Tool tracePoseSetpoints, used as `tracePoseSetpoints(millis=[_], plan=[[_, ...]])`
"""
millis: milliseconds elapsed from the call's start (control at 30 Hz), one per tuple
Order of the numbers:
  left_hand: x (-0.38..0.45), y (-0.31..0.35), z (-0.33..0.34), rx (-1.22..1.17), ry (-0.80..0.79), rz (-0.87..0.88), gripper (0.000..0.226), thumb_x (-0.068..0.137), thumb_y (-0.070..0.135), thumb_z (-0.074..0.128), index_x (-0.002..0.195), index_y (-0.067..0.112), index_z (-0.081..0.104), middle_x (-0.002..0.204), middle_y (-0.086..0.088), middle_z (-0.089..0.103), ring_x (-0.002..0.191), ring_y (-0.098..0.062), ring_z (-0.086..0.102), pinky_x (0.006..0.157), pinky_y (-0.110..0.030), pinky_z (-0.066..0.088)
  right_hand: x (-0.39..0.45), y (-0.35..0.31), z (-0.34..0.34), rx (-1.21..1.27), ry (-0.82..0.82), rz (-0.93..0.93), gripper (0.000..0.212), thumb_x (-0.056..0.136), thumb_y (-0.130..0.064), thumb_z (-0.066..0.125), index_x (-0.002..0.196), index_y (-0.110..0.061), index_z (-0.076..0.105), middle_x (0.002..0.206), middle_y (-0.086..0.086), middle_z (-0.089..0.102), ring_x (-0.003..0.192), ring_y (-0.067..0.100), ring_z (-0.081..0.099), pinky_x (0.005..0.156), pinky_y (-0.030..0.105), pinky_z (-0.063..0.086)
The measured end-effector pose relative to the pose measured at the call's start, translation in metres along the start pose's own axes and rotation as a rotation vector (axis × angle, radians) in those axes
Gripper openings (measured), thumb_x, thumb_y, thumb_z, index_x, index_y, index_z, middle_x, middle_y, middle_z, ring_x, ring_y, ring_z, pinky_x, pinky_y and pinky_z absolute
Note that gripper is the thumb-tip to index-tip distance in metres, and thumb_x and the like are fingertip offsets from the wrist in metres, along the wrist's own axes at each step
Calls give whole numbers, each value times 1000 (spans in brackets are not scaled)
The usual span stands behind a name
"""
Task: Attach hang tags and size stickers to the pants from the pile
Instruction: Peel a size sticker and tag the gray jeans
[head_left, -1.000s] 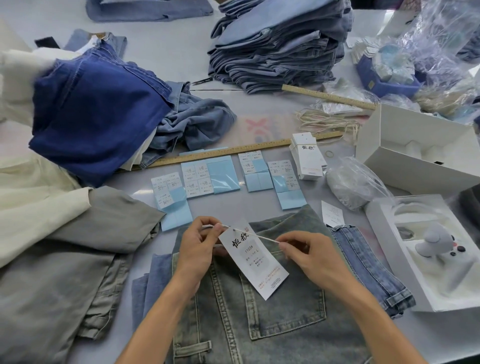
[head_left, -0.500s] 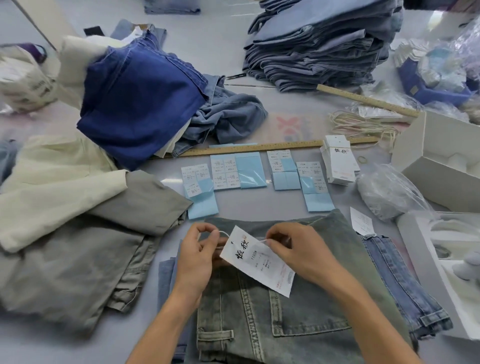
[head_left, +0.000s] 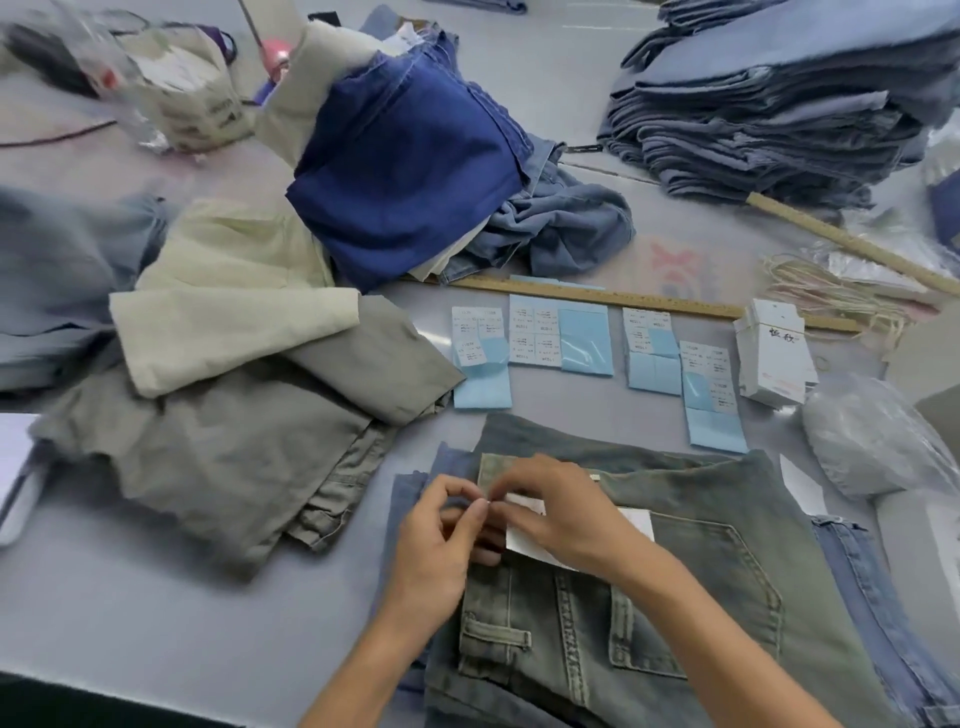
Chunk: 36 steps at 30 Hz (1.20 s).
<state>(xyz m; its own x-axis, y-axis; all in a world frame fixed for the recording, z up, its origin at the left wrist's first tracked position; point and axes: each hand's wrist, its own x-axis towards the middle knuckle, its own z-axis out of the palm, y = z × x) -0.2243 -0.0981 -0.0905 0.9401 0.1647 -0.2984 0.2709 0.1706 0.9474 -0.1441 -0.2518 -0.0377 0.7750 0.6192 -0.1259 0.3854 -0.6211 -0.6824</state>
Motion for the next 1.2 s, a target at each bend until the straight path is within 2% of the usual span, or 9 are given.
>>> tracePoseSetpoints(millis=[133,233,300,400,533,700,800,1000,1200], plan=[[-7,3,-3,121,-27,67,20,98,22,66,87,38,65,79,-1,73,70,-14,68,58,-25,52,-11,0,4,92,32,12,4,93,-17,67,92,-18,71,85,-16,69,84,1,63,77,16,46],[-10,9,-6,207,-66,149,2,92,35,69,92,37,67,81,6,70,72,-8,64,63,-18,48,-17,-2,5,164,29,64,10,92,-13,64,87,-22,64,73,-11,67,73,10,64,69,25,51],[-14,11,-11,290,-86,184,7,94,30,70,94,36,65,82,8,68,73,-10,63,65,-16,46,-19,-2,2,209,-4,104,14,94,-13,62,86,-25,62,65,-7,64,62,12,60,63,28,49],[-25,8,-29,567,-259,323,11,94,28,73,94,34,63,84,18,63,77,-4,60,68,-11,41,-22,2,-6,175,-94,106,10,94,-21,64,87,-27,64,60,-4,56,56,7,49,58,22,40],[-42,-2,-49,823,-505,356,23,85,50,73,101,36,64,102,24,50,93,9,50,78,-17,45,-31,5,-7,-13,-284,38,3,93,-33,65,95,-34,68,65,-12,53,64,7,50,63,22,41],[-46,-3,-49,809,-488,379,25,83,45,75,100,39,57,103,22,48,91,4,52,76,-30,52,-40,2,0,-136,-372,1,9,93,-32,68,101,-32,73,82,-16,57,79,5,56,77,33,50],[-46,-3,-48,729,-477,323,24,85,38,78,98,40,58,100,20,50,84,-2,54,73,-29,50,-41,-3,-2,-158,-376,-12,12,93,-33,70,103,-34,76,84,-18,57,80,4,57,75,29,49],[-47,4,-43,662,-421,432,17,87,32,77,100,34,66,98,16,53,81,-6,55,69,-17,42,-40,-11,-4,-213,-370,-117,15,93,-33,69,104,-39,77,88,-11,59,79,7,56,65,31,46],[-48,9,-37,665,-371,567,16,89,16,79,100,20,68,97,13,56,85,-7,58,70,-28,51,-36,-7,-5,-1,-459,-99,16,88,-13,74,98,-23,80,84,-3,61,71,10,56,65,28,45]])
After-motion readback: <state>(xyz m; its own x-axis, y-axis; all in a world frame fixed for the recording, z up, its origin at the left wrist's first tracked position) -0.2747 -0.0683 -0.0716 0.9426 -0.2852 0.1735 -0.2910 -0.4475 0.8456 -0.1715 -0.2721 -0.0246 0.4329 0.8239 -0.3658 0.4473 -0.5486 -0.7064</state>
